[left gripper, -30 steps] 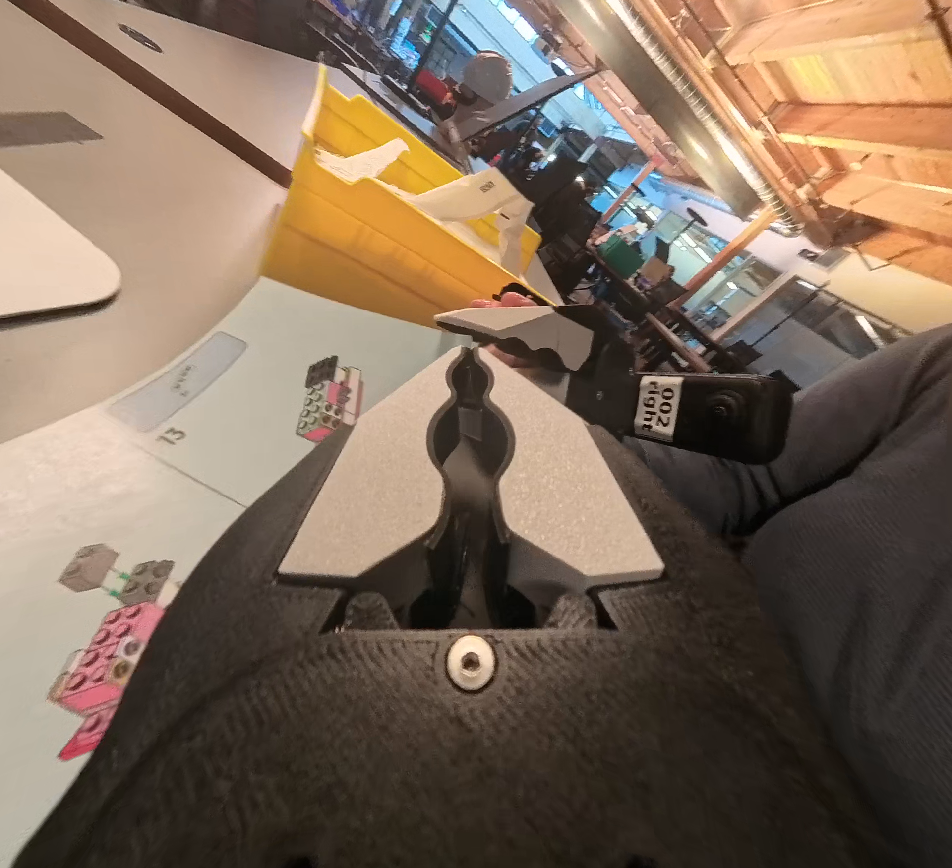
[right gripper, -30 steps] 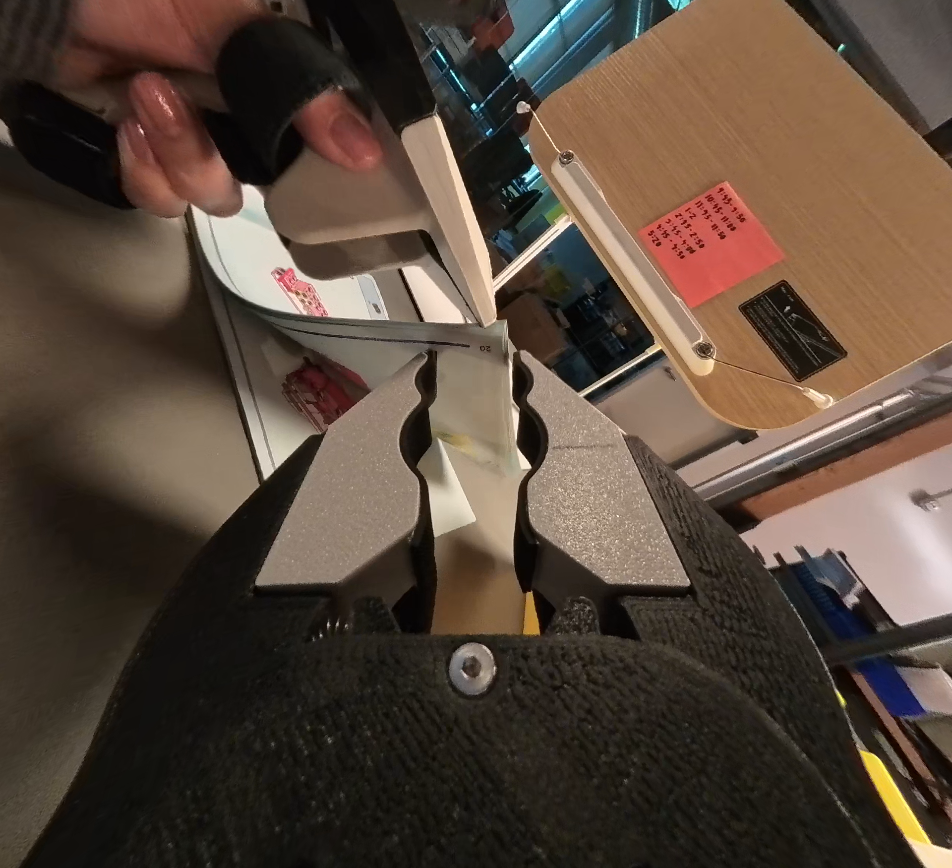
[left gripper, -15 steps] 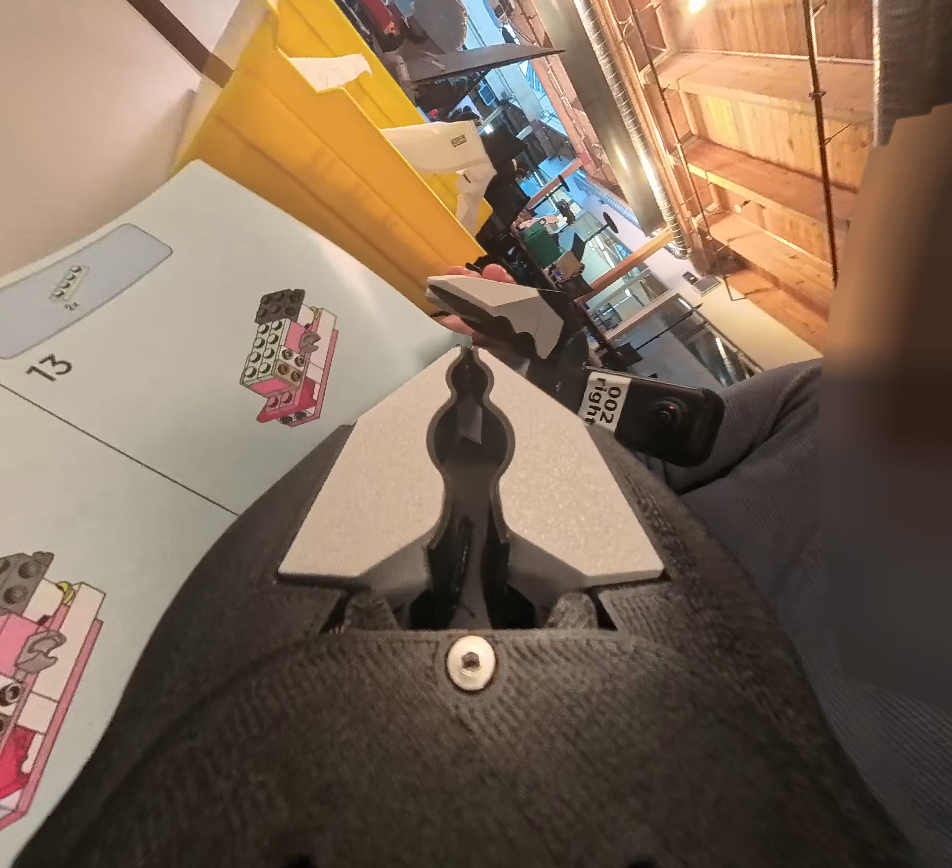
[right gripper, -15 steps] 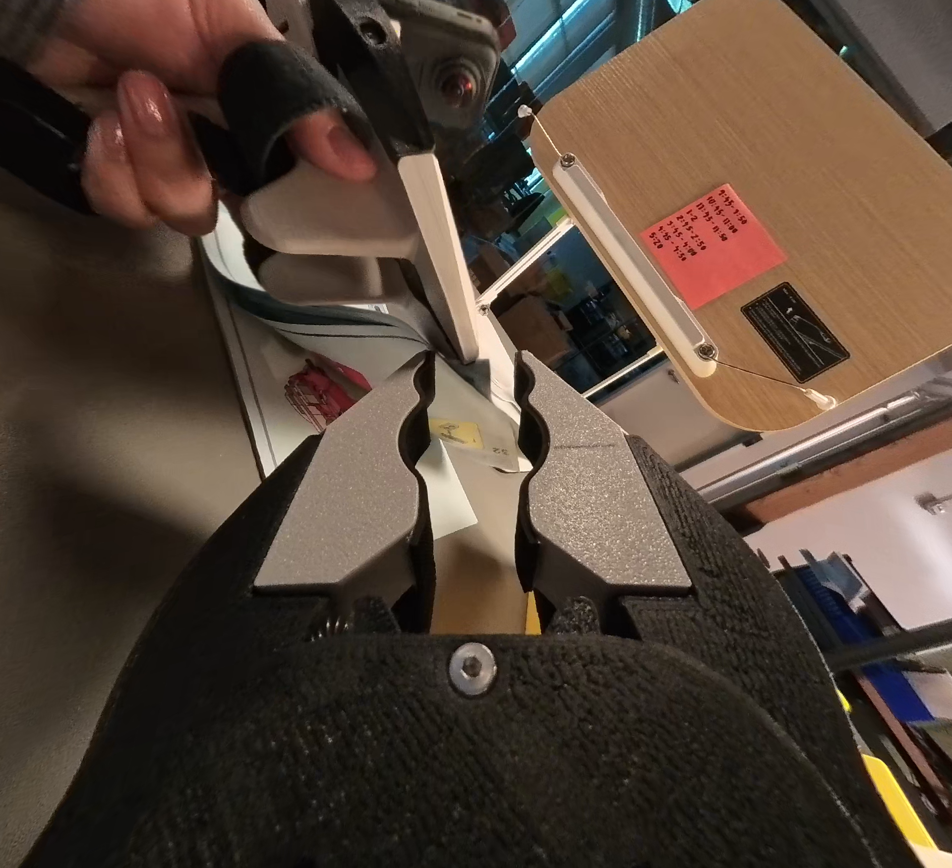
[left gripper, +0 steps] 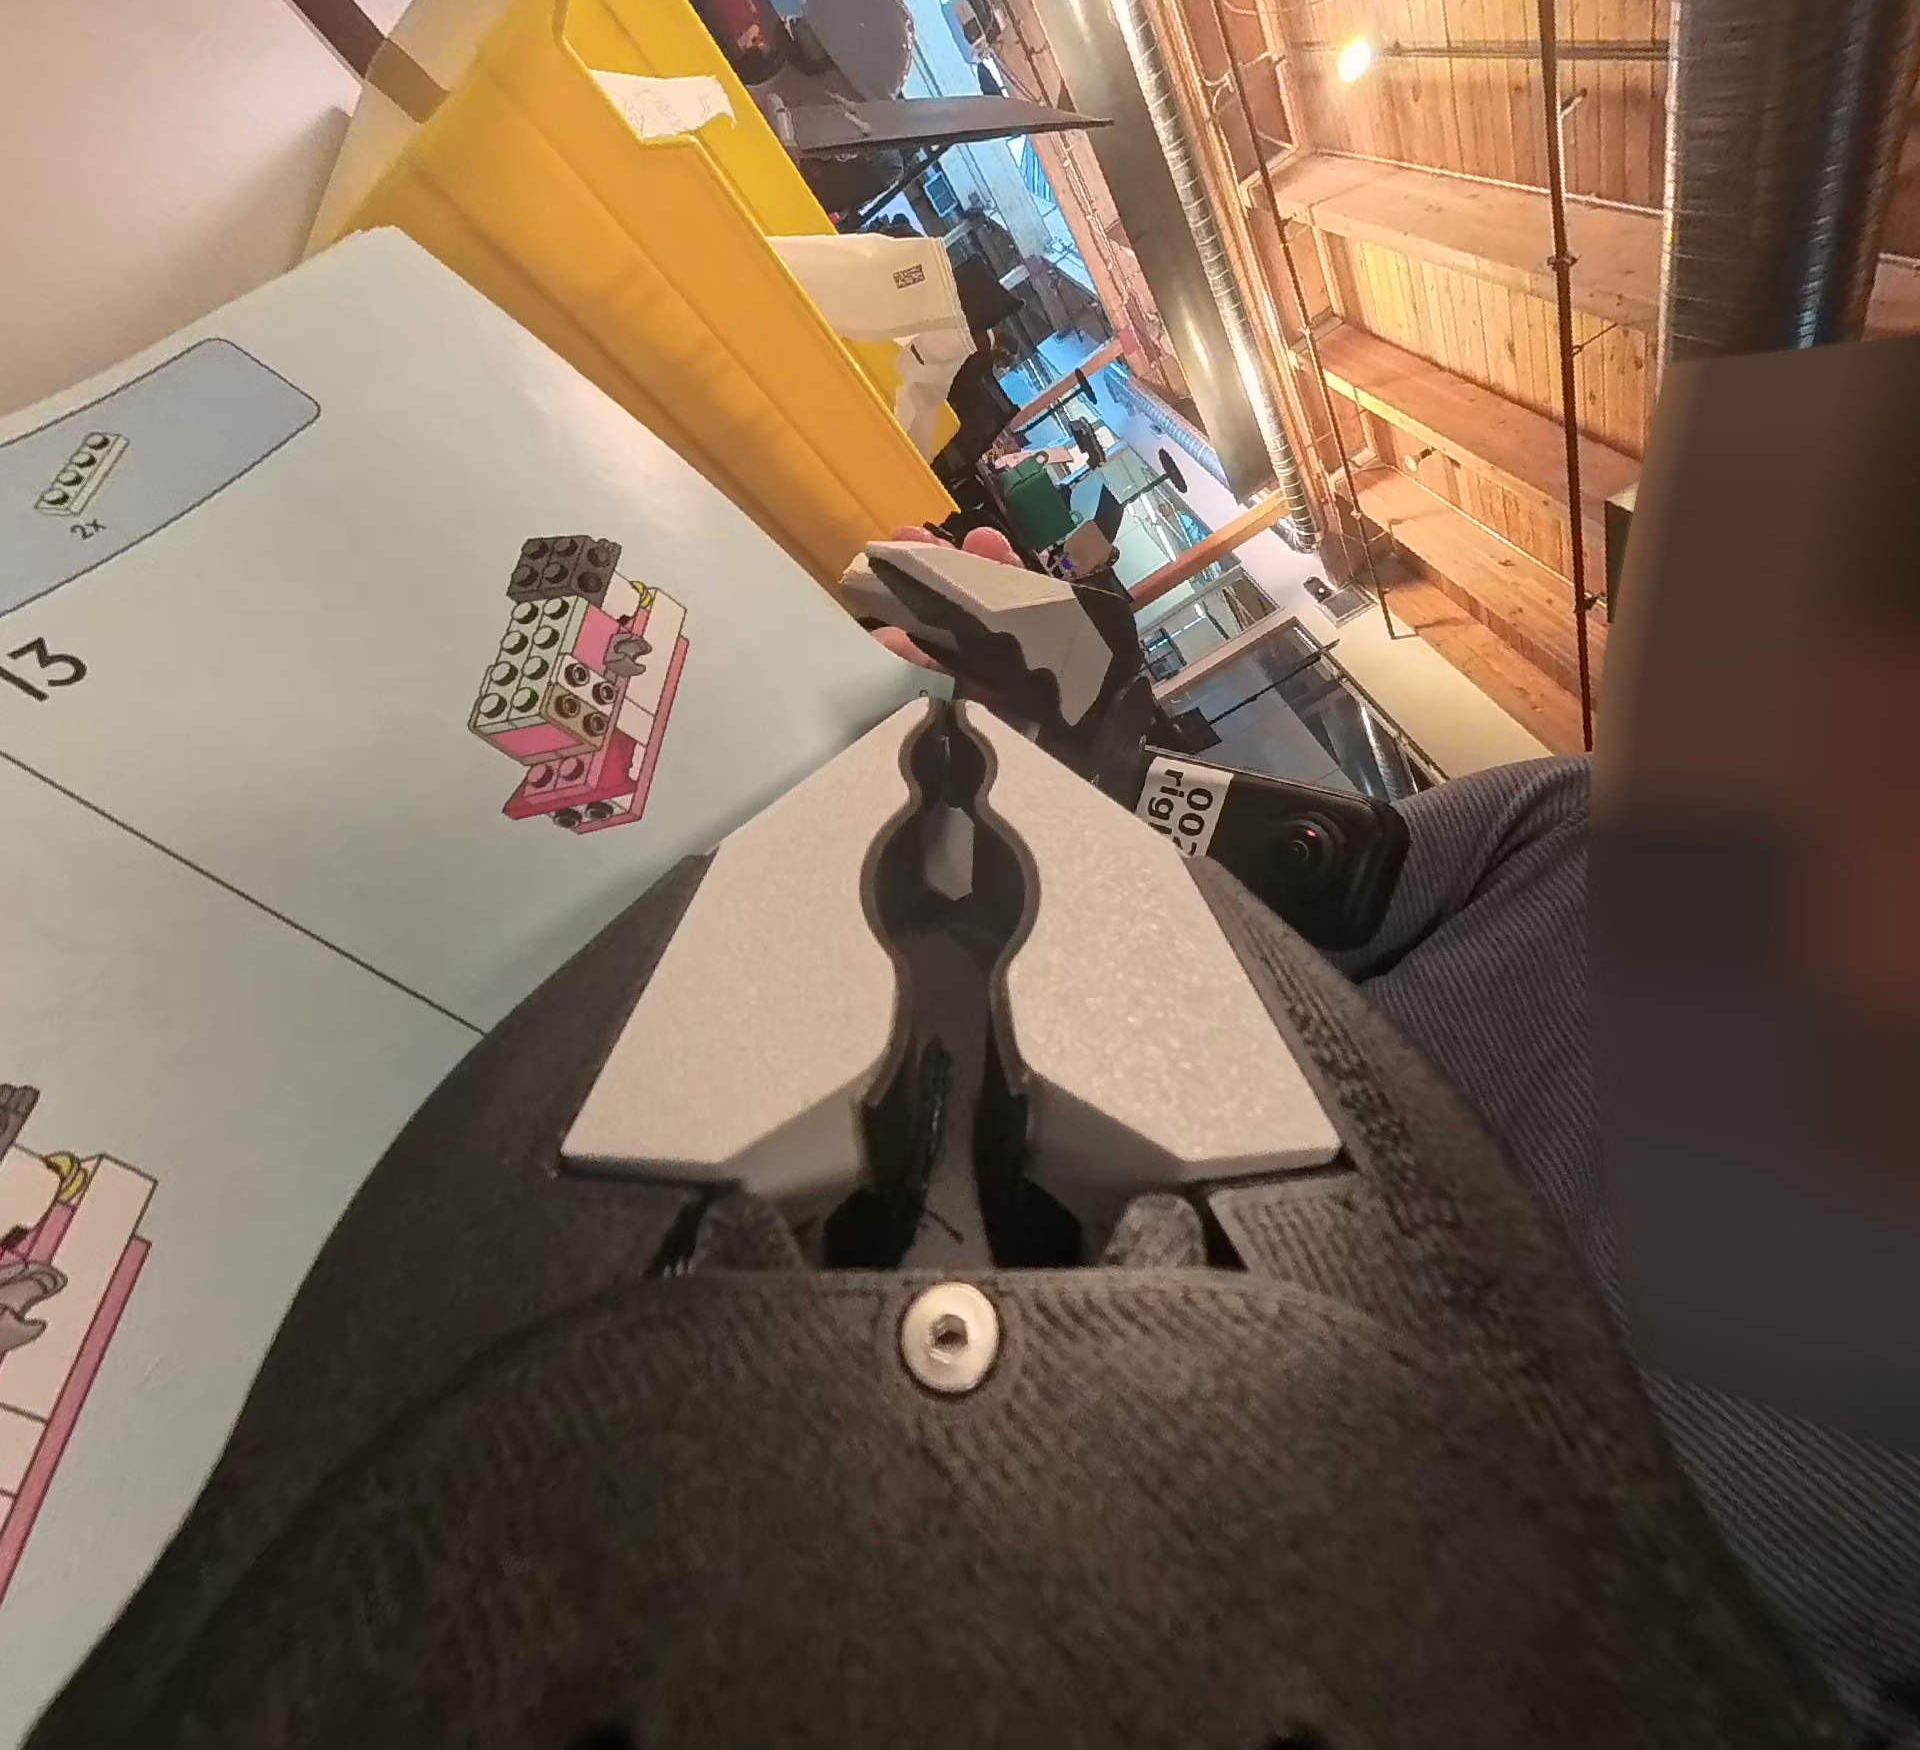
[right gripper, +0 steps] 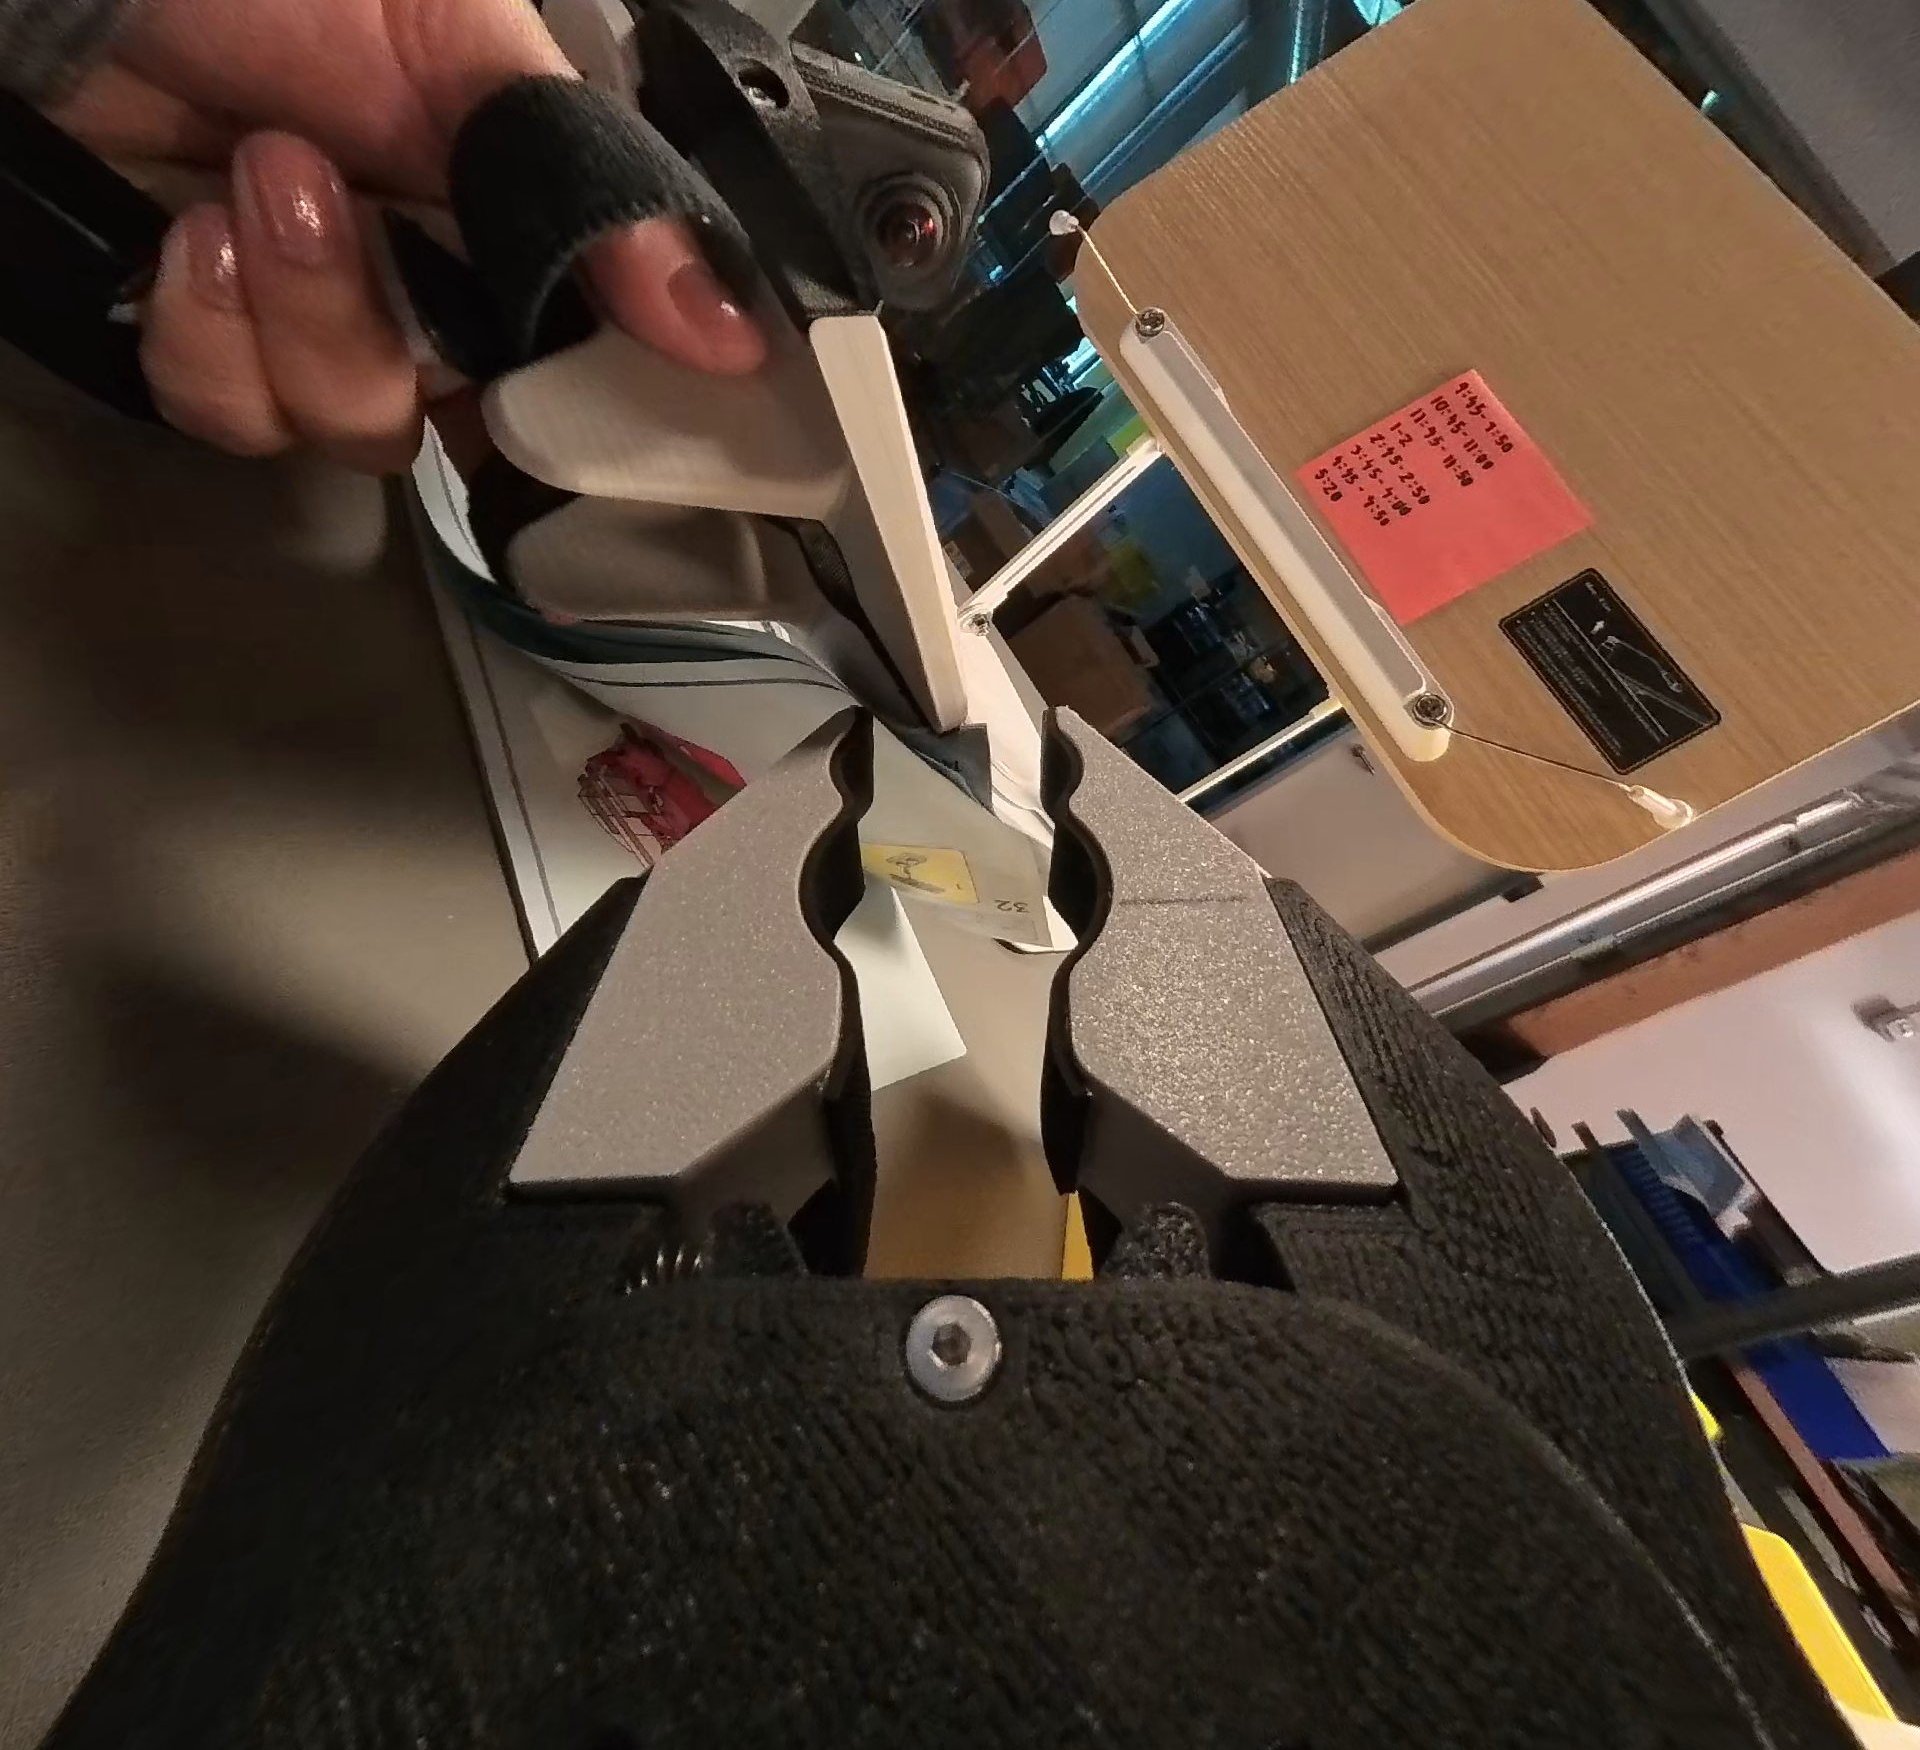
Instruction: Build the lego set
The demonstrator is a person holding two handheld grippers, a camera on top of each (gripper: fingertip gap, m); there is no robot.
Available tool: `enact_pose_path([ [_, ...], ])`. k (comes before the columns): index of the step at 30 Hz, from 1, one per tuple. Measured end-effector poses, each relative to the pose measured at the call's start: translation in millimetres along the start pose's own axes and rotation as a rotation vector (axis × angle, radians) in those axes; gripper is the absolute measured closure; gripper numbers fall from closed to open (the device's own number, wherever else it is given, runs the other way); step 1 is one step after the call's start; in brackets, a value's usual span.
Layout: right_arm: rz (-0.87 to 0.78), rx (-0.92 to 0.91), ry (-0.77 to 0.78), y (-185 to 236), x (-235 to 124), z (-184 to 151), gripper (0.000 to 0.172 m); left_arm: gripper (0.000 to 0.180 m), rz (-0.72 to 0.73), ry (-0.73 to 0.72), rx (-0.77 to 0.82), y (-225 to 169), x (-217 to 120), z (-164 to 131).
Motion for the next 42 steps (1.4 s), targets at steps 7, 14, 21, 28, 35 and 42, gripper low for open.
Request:
enact_pose_path([
  [7,0.003,0.002,-0.003,0.3,-0.2,0.4,0.141,0.180,-0.004,0.002,0.000,-0.4,-0.4,-0.2],
  [14,0.006,0.001,-0.004,0.6,-0.4,0.6,0.141,0.180,-0.034,0.000,-0.016,-1.3,0.4,-1.0],
  [21,0.002,0.005,-0.005,0.0,-0.4,0.5,0.141,0.180,0.009,0.003,0.082,-5.0,0.0,2.7],
  [28,-0.002,0.005,-0.005,-0.4,-0.3,0.6,0.142,0.165,0.229,0.070,0.468,-18.6,1.9,9.5],
  [35,-0.005,0.005,-0.007,-0.7,-0.4,0.9,0.142,0.164,0.314,0.058,0.588,-20.8,-2.5,12.3],
  [42,-0.010,0.008,-0.011,-1.4,-0.7,1.2,0.142,0.176,0.344,0.061,0.618,-18.8,-1.6,10.3],
])
Point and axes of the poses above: each gripper's, where its closed fingertips meet, x out along the fingers, z out of its top, y = z × x across the jaws, the point moved 7 cm from there along -x, back along the fingers, and after that the axes turned 12 degrees about x, right-handed, at the moved point
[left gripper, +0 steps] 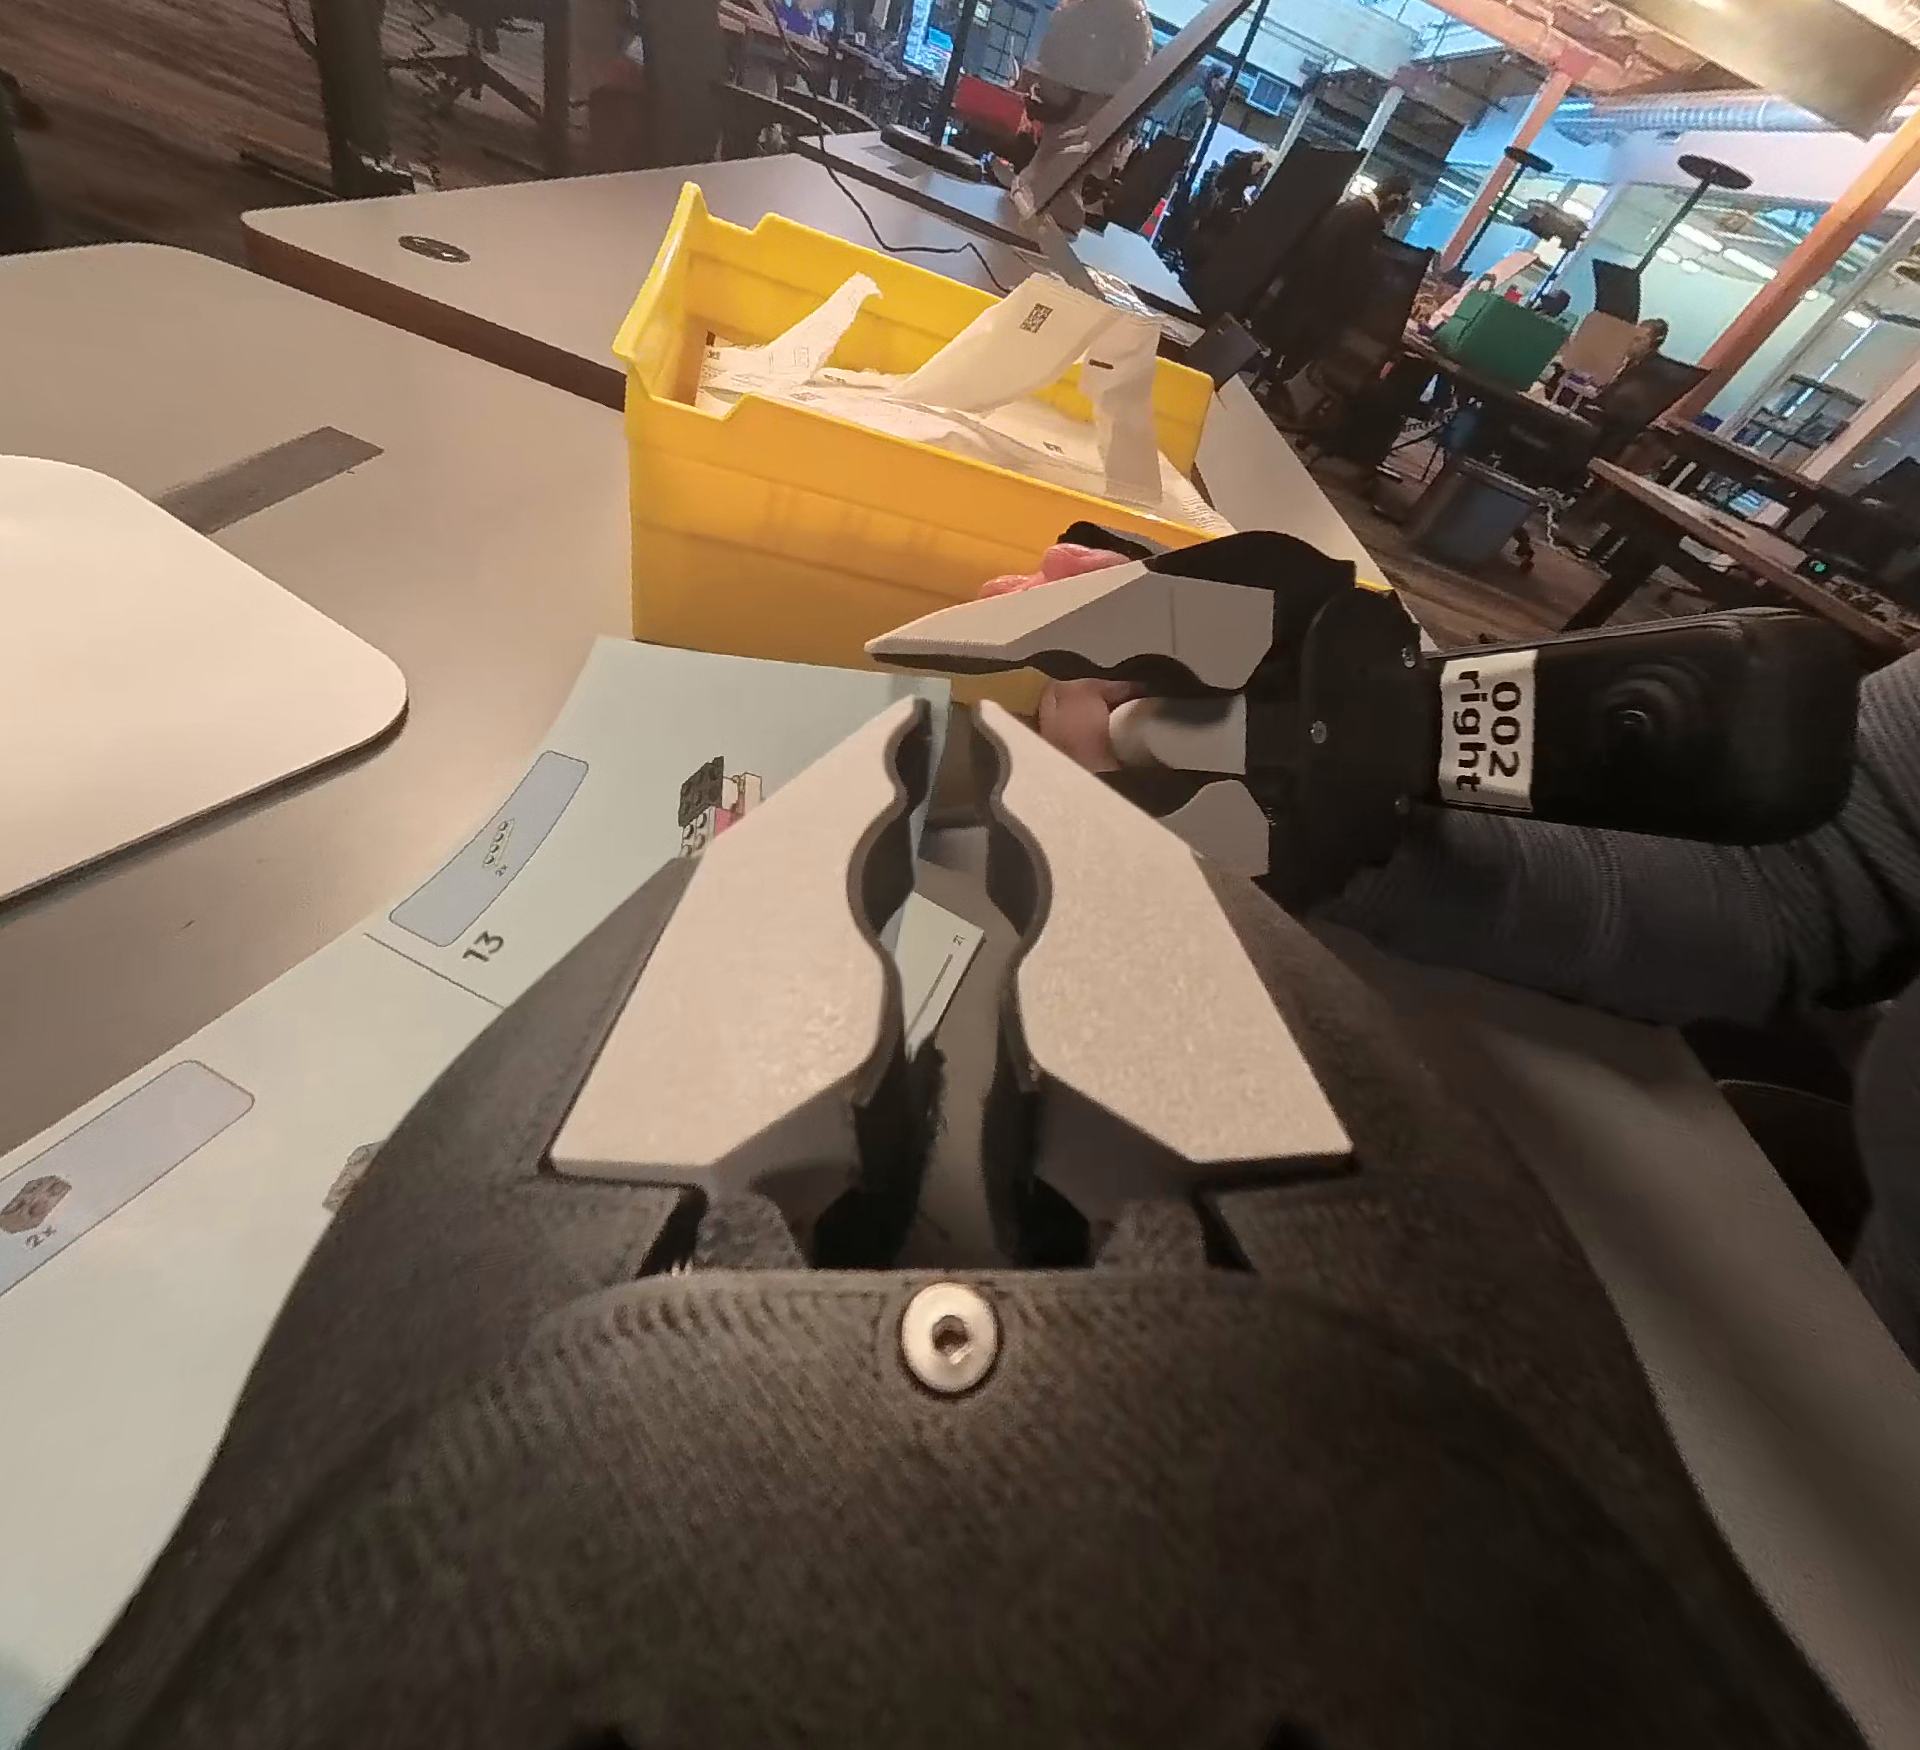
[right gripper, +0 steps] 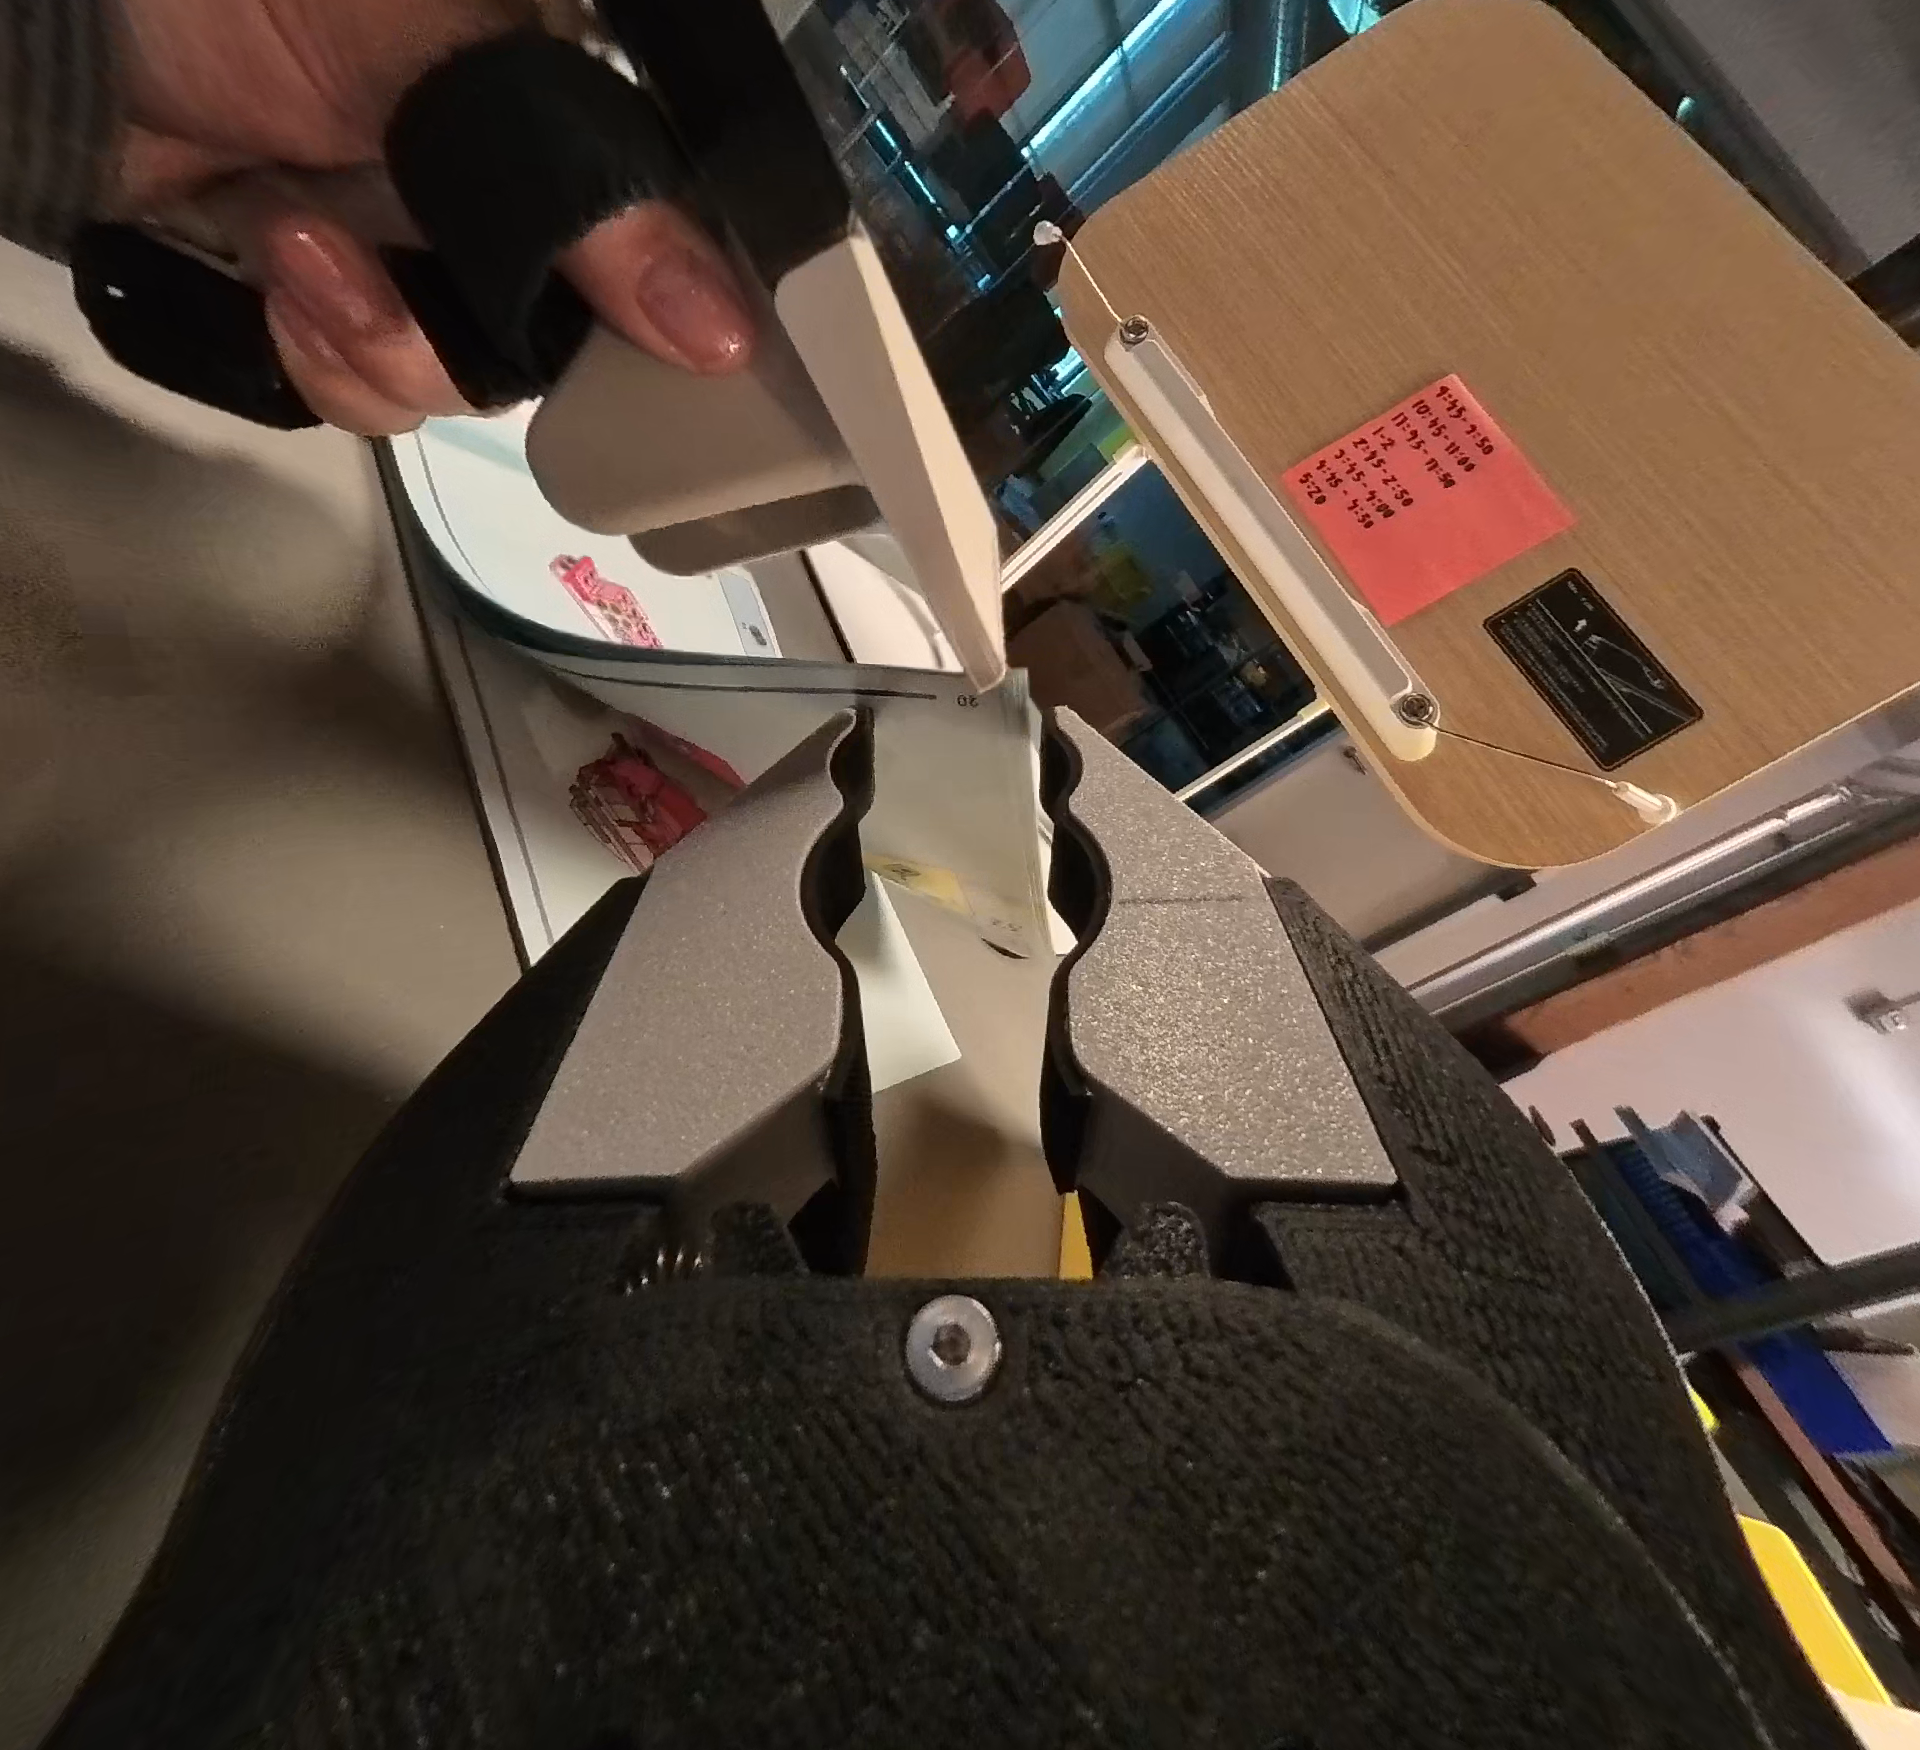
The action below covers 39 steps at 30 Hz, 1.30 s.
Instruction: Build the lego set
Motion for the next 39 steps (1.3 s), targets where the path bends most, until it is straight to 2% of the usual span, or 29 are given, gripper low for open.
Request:
enact_pose_path([
  [16,0.010,0.003,-0.007,0.9,-0.6,0.8,0.141,0.180,-0.055,-0.061,-0.124,3.8,-4.5,1.9],
  [27,0.156,0.120,-0.147,7.8,-9.7,16.8,0.120,0.180,-0.048,-0.112,-0.194,11.1,-15.6,3.9],
  [33,0.155,0.124,-0.100,8.4,-5.6,12.1,0.116,0.180,-0.086,-0.098,-0.196,8.1,-13.7,2.7],
  [39,0.166,0.132,-0.077,8.6,-4.6,9.7,0.118,0.180,-0.089,-0.097,-0.202,8.7,-13.3,1.1],
])
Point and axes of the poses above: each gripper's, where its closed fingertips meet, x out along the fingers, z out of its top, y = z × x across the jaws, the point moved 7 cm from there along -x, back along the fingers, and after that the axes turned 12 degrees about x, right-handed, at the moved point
